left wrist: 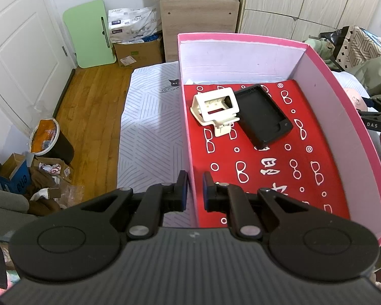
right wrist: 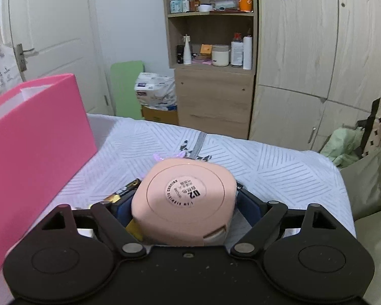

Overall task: Organize rigid objects
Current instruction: 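Carry the pink case into the box beside the phone case and release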

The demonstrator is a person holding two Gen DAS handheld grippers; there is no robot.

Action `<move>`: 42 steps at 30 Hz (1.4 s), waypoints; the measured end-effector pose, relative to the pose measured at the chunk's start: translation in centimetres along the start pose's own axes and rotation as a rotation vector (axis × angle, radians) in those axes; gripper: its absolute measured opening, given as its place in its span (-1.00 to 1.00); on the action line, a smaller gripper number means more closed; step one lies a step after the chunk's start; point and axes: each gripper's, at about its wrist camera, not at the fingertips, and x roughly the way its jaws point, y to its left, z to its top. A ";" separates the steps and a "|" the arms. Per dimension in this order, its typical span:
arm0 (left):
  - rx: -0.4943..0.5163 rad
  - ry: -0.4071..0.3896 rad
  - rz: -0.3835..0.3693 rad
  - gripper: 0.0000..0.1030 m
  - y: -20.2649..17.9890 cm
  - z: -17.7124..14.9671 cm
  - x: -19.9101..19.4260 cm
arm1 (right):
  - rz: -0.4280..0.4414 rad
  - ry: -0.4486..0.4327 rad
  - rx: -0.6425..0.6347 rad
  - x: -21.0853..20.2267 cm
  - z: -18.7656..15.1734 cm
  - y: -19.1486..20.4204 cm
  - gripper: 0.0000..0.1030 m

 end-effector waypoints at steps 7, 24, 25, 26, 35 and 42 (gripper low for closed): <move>-0.004 0.000 0.002 -0.78 0.1 0.0 -0.1 | -0.039 -0.030 -0.005 -1.4 -0.6 0.7 0.60; 0.042 -0.007 -0.001 -0.86 0.3 -0.1 -0.2 | 0.158 -0.188 -0.099 -10.3 1.8 5.2 0.61; 0.039 -0.006 -0.005 -0.86 0.4 -0.1 -0.2 | 0.171 -0.204 -0.126 -10.8 2.3 5.9 0.61; 0.040 -0.007 -0.006 -0.86 0.4 -0.1 -0.2 | 0.192 -0.221 -0.152 -11.4 3.0 6.6 0.61; 0.027 -0.021 -0.014 -0.86 0.5 -0.3 -0.2 | 0.298 -0.213 -0.546 -9.6 7.9 14.5 0.61; 0.035 -0.014 -0.047 -0.82 0.7 -0.4 -0.2 | 0.246 0.007 -0.800 -3.8 10.4 19.6 0.61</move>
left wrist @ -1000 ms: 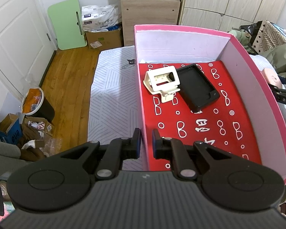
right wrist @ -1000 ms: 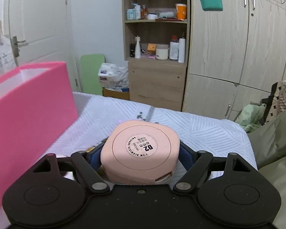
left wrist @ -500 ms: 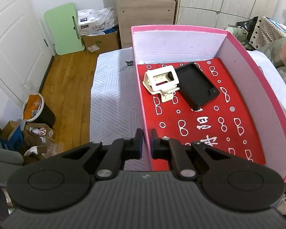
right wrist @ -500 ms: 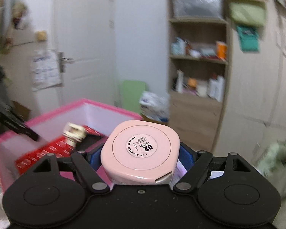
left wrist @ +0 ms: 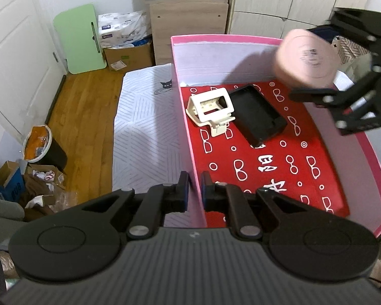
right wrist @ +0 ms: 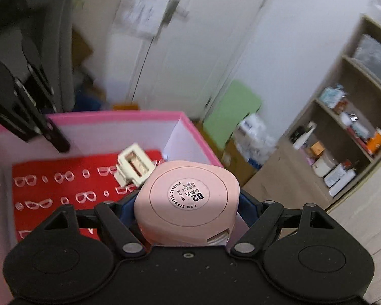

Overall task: Organize rigid objects
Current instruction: 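Carry the pink case into the box beside the phone case and release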

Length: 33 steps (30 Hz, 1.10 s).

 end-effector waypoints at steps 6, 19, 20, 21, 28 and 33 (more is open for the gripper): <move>-0.025 -0.012 -0.048 -0.78 0.9 -0.1 0.1 | -0.041 0.161 -0.146 3.2 1.2 0.6 0.61; -0.061 -0.045 -0.122 -0.70 1.8 -0.6 0.3 | -0.091 0.439 -0.376 8.0 1.4 3.4 0.61; -0.063 -0.046 -0.125 -0.70 1.8 -0.7 0.3 | -0.078 0.454 -0.369 8.1 1.3 3.4 0.61; -0.064 -0.046 -0.128 -0.69 1.8 -0.6 0.3 | -0.065 0.462 -0.350 8.2 1.5 3.2 0.61; -0.067 -0.040 -0.135 -0.68 1.8 -0.4 0.3 | 0.100 0.483 -0.093 9.0 1.6 0.4 0.61; -0.098 -0.029 -0.140 -0.68 2.1 -0.3 0.4 | 0.121 0.441 -0.088 8.5 1.2 0.2 0.63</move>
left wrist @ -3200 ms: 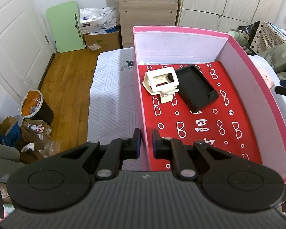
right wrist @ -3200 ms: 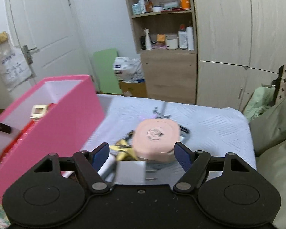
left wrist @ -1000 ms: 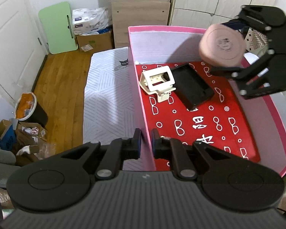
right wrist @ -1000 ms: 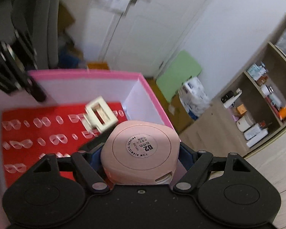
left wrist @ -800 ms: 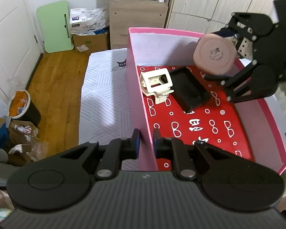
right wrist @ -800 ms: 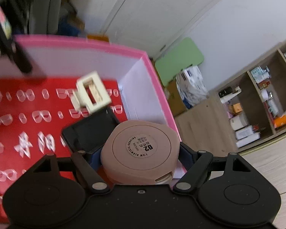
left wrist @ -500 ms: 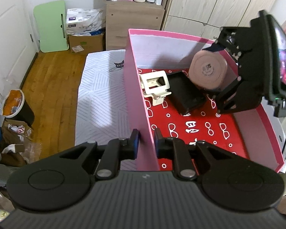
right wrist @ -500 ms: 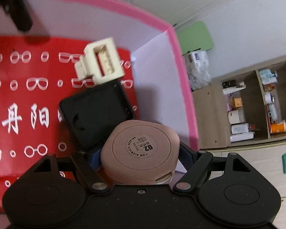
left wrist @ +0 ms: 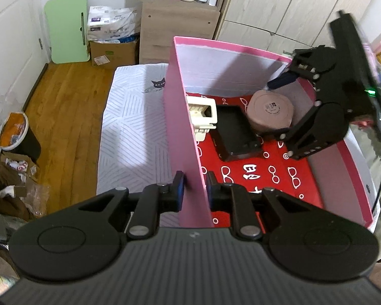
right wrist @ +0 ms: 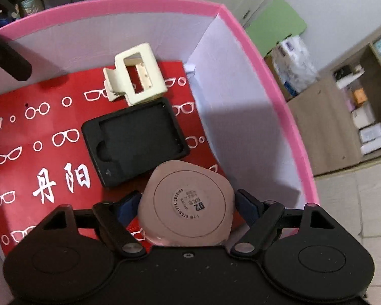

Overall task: Organize rigid objects
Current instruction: 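Carry the pink case into the box beside the phone case and release, then grasp the grey phone on the table with the right gripper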

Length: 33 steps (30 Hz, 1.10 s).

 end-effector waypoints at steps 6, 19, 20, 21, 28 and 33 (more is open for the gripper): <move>-0.031 -0.008 0.019 -0.69 -0.2 0.0 0.1 | -0.056 -0.163 -0.003 -5.3 -0.9 0.1 0.63; -0.021 -0.007 0.108 -0.80 -1.5 -0.1 -0.6 | 0.049 -0.491 0.503 -11.6 -15.6 -2.1 0.63; -0.023 -0.009 0.110 -0.80 -1.5 -0.2 -0.7 | 0.072 -0.506 0.581 -11.0 -17.4 -2.3 0.63; -0.031 -0.012 0.109 -0.80 -1.5 -0.2 -0.7 | 0.092 -0.515 0.653 -10.3 -18.9 -2.3 0.63; -0.080 -0.033 0.110 -0.81 -1.5 -0.4 -1.3 | 0.155 -0.534 0.898 -5.5 -24.5 0.6 0.62; -0.094 -0.039 0.124 -0.81 -1.7 -0.5 -1.3 | 0.231 -0.579 0.970 -3.3 -24.8 0.6 0.45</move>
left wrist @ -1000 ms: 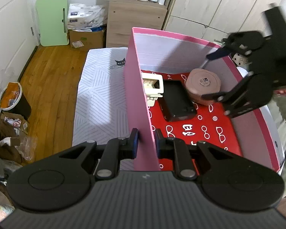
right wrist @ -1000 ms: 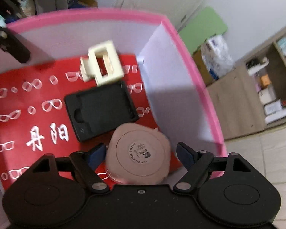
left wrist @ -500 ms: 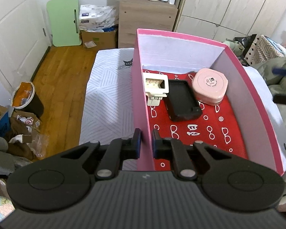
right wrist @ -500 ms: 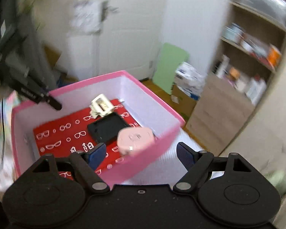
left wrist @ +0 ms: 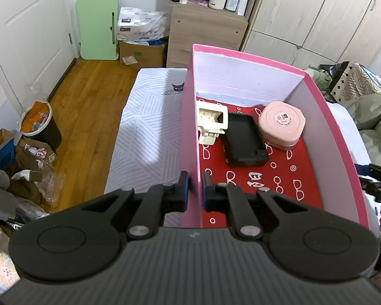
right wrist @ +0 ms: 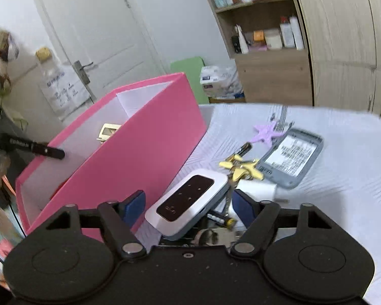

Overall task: Organize rigid objects
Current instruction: 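Grasp the grey phone on the table with the right gripper, then carry the white Wi-Fi router into the pink box and open the right gripper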

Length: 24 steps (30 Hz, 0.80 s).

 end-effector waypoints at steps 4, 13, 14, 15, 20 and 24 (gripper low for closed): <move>-0.003 0.002 0.009 -0.84 -0.1 0.0 0.0 | 0.003 0.066 -0.005 1.6 0.0 0.0 0.22; -0.025 -0.004 0.009 -0.84 0.1 -0.1 0.0 | -0.029 0.083 0.004 4.1 0.0 0.7 0.20; -0.026 -0.003 0.007 -0.84 0.2 -0.1 -0.1 | -0.032 0.072 0.015 4.0 0.0 0.7 0.13; -0.028 -0.003 0.005 -0.84 0.2 -0.1 -0.1 | -0.024 0.061 0.040 3.9 -0.1 0.4 -0.11; -0.033 -0.003 0.005 -0.84 0.2 -0.1 -0.1 | 0.075 0.018 0.181 2.8 0.2 -1.5 -0.52; -0.038 -0.006 0.008 -0.84 0.2 -0.1 -0.1 | 0.110 0.029 0.229 2.9 0.3 -1.8 -0.54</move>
